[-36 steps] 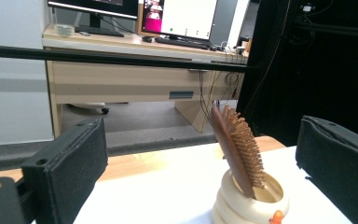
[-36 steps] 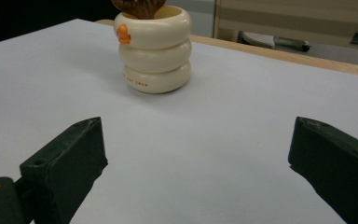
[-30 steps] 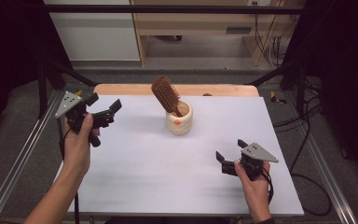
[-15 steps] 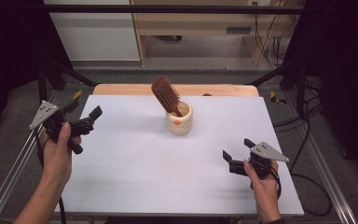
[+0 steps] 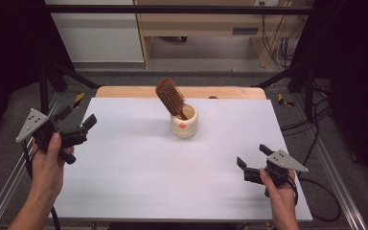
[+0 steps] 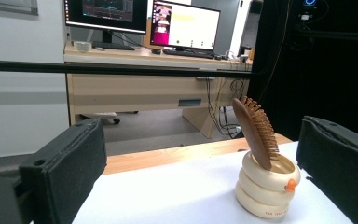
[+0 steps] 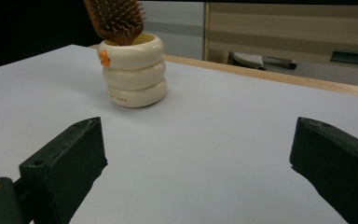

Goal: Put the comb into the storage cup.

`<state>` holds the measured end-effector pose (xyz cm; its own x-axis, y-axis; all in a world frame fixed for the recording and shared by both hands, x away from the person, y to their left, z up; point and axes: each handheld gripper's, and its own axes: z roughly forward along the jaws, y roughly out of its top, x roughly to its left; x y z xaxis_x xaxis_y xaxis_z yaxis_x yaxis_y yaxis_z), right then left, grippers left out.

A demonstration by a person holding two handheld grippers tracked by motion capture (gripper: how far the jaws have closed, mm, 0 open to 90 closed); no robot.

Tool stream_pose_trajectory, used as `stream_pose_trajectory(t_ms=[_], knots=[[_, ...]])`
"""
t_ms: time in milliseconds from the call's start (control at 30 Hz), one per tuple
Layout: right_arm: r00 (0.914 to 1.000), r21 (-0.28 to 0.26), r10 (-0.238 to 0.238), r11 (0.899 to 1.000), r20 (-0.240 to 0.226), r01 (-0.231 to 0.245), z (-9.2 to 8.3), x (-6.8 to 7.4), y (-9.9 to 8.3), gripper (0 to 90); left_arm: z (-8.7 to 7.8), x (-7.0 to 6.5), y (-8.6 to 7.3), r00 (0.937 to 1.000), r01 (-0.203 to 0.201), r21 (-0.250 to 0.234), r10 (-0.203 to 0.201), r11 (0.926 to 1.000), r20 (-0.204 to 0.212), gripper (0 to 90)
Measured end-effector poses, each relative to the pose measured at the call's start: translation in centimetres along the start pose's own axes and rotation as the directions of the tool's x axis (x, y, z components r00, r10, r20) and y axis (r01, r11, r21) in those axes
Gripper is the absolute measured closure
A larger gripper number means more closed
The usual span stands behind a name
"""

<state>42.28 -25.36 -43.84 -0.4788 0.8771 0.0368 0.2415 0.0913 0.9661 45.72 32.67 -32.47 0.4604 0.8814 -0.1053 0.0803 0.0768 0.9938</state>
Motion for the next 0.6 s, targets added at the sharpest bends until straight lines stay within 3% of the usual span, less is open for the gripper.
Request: stream_pose_trajectory(t_ms=[167, 433, 600], knots=[[0.9998, 0.007, -0.017, 1.000, -0.002, 0.017, -0.5, -0.3, -0.7, 3.6, -0.7, -0.3, -0.4, 0.9996, -0.025, 0.004, 0.025, 0.9997, 0.011, 1.7], [1.0000, -0.010, -0.006, 1.000, 0.000, 0.006, -0.8, -0.8, -1.7, 3.6, -1.4, -0.7, -1.4, 0.9983, -0.051, 0.010, 0.050, 0.9987, 0.029, 1.6], [0.9999, -0.020, -0.015, 1.000, -0.003, 0.015, -0.8, -0.8, -1.9, 3.6, -1.9, -0.9, -2.2, 0.9990, -0.036, 0.014, 0.035, 0.9993, 0.028, 1.6]])
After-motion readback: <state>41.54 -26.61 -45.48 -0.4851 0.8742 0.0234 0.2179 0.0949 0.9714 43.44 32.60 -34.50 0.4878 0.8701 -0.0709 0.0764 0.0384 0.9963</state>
